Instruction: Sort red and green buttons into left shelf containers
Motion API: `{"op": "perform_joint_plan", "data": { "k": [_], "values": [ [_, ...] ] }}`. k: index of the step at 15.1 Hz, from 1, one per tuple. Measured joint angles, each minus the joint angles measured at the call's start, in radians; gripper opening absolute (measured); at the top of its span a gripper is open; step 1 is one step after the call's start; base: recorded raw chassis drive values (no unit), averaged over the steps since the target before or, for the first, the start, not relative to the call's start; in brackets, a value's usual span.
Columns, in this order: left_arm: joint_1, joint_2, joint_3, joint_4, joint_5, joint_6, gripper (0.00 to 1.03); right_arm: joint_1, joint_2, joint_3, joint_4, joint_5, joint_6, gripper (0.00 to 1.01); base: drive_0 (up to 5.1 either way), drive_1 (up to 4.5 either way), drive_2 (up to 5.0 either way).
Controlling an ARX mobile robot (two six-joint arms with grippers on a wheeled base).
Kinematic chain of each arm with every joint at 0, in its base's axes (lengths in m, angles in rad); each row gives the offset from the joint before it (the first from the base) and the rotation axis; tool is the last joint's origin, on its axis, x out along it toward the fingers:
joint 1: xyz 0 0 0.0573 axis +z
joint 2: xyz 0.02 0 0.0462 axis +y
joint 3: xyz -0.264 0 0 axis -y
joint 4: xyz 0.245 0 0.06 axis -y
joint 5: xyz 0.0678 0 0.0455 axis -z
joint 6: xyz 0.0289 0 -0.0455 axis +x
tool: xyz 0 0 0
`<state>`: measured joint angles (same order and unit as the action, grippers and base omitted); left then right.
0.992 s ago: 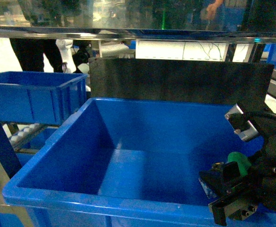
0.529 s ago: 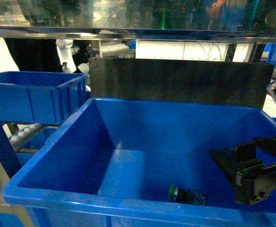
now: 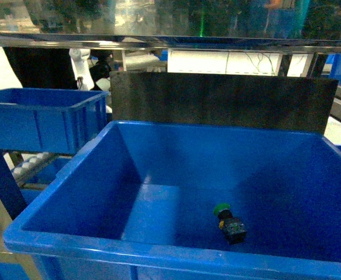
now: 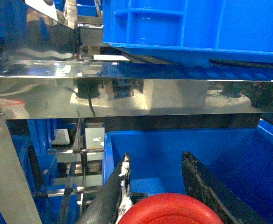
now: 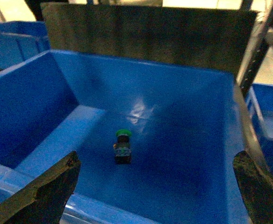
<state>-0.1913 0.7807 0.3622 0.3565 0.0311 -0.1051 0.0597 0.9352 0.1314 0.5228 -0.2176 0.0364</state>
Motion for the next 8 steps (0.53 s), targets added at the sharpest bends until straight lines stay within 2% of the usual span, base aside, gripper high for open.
{"op": "perform_joint_plan", "data": {
  "k": [2,3,5,6,8],
  "values": [
    [0.0,0.0,0.0,0.0,0.0,0.0,0.29,-0.124,-0.299,-0.011,-0.22,-0.073,0.0,0.98,0.0,0.0,0.0],
    [0.0,0.0,0.0,0.0,0.0,0.0,0.29,-0.2,-0.465,-0.017,-0.346,-0.133,0.002,0.98,0.0,0.0,0.0],
    [0.0,0.0,0.0,0.0,0.0,0.0,0.29,-0.295,-0.709,-0.024,-0.562,-0.256,-0.004,0.98,0.0,0.0,0.0],
    [0.0,0.0,0.0,0.0,0.0,0.0,0.29,-0.303,-0.798,-0.024,-0.612,-0.298,-0.015,0.98,0.0,0.0,0.0],
    [0.0,0.0,0.0,0.0,0.001,0.0,0.29,-0.303,-0.8,-0.024,-0.618,-0.307,-0.029,0.98,0.0,0.0,0.0]
  ]
}}
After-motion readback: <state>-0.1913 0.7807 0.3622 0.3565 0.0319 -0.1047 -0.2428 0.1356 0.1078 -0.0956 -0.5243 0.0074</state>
